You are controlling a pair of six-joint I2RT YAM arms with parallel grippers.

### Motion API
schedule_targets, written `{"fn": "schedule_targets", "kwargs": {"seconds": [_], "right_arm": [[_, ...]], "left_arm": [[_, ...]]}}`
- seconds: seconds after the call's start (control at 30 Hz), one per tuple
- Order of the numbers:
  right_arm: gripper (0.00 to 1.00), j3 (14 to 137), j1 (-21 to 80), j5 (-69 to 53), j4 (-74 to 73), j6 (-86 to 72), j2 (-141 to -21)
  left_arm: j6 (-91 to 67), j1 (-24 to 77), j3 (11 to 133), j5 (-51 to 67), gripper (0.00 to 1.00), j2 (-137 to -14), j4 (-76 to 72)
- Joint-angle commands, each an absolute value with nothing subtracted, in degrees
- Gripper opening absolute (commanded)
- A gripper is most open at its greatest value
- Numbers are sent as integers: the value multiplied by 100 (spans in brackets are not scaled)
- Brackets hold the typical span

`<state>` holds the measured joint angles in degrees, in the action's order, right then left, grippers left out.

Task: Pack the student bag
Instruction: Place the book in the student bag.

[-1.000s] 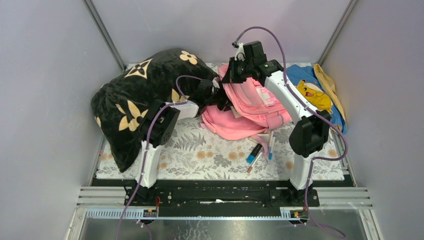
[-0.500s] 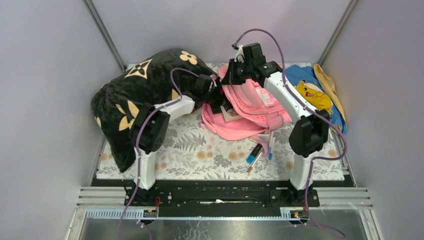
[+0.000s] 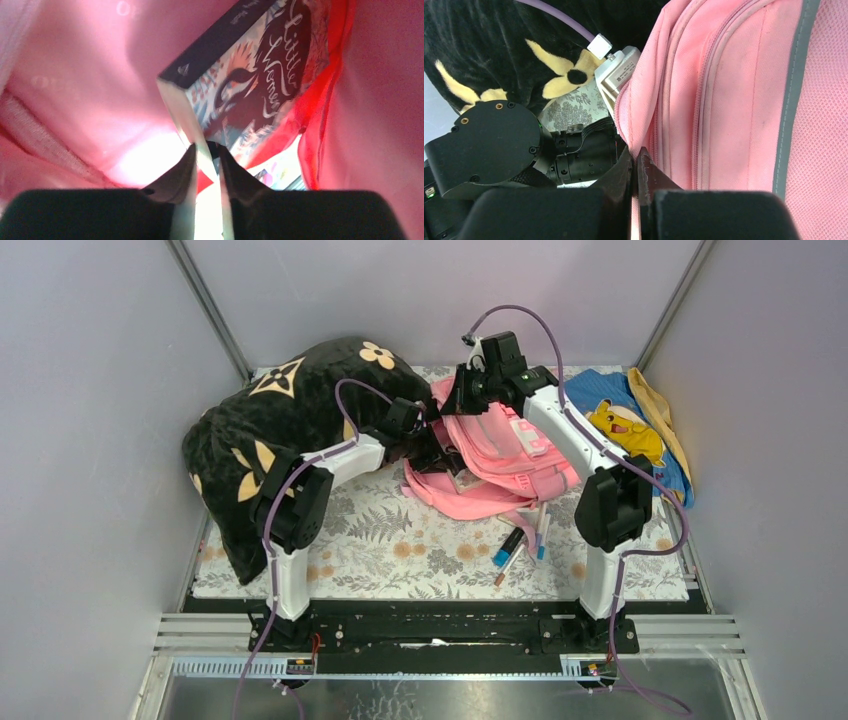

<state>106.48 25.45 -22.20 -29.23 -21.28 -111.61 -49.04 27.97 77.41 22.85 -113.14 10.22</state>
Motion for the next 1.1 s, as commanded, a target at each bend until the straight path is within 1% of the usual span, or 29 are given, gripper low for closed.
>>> {"fn": "schedule_targets", "kwargs": {"seconds": [0.0,0.03,0.07,0.13,0.17,0.23,0.27,0.3,0.33,0.4,0.5,0.77,0.87,0.93,0.97,1.0,1.03,1.07], "right_arm": [[0,10603,2531,-2358,-2449,-2281,-11008],[0,10593,2531,-2371,-2446,-2297,-11012],[0,10587,2531,-2376,-2435,-2323,-11023],[0,10555,2531,-2386,-2411,-2380,-11027],[0,10528,2533,-2383,-2396,-2395,-11018],[0,10452,2531,-2329,-2408,-2399,-10984],[0,10409,2525,-2292,-2399,-2388,-10961],[0,10374,2530,-2234,-2414,-2371,-10950],[0,10344,2527,-2191,-2421,-2361,-10940],[0,10300,2531,-2107,-2433,-2364,-10928],[0,10257,2531,-2004,-2415,-2373,-10907],[0,10299,2538,-1771,-2576,-2220,-10988],[0,10234,2597,-1812,-2557,-2200,-11081],[0,10199,2723,-1815,-2458,-2246,-11204],[5,10270,2834,-1799,-2494,-2206,-11312],[19,10434,2957,-1756,-2704,-2116,-11475],[37,10697,3087,-1697,-3019,-1937,-11690],[54,11087,3207,-1628,-3494,-1720,-11892]], "left_arm": [[-4918,2821,7955,2354,18,-11370,507],[-4917,2821,8055,2401,18,-11478,458],[-4920,2821,8150,2486,21,-11580,415],[-4826,2821,8321,2595,32,-11753,516],[-4768,2821,8337,2608,41,-11753,598],[-4645,2809,8181,2500,66,-11577,743],[-4576,2805,8077,2406,75,-11410,837],[-4512,2804,7944,2323,80,-11174,922],[-4456,2796,7817,2225,83,-11014,1002],[-4362,2794,7632,2132,86,-10736,1207],[-4303,2797,7407,2055,87,-10383,1525],[-4098,2795,6464,1295,87,-8730,2242],[-4053,2721,5942,805,87,-7962,2230],[-4142,2478,5433,543,87,-7530,1990],[-4234,2306,5179,535,87,-7298,1819],[-4309,2156,4943,588,87,-7072,1626],[-4333,2049,4751,690,87,-6885,1445],[-4289,2017,4714,713,88,-6737,1347]]}}
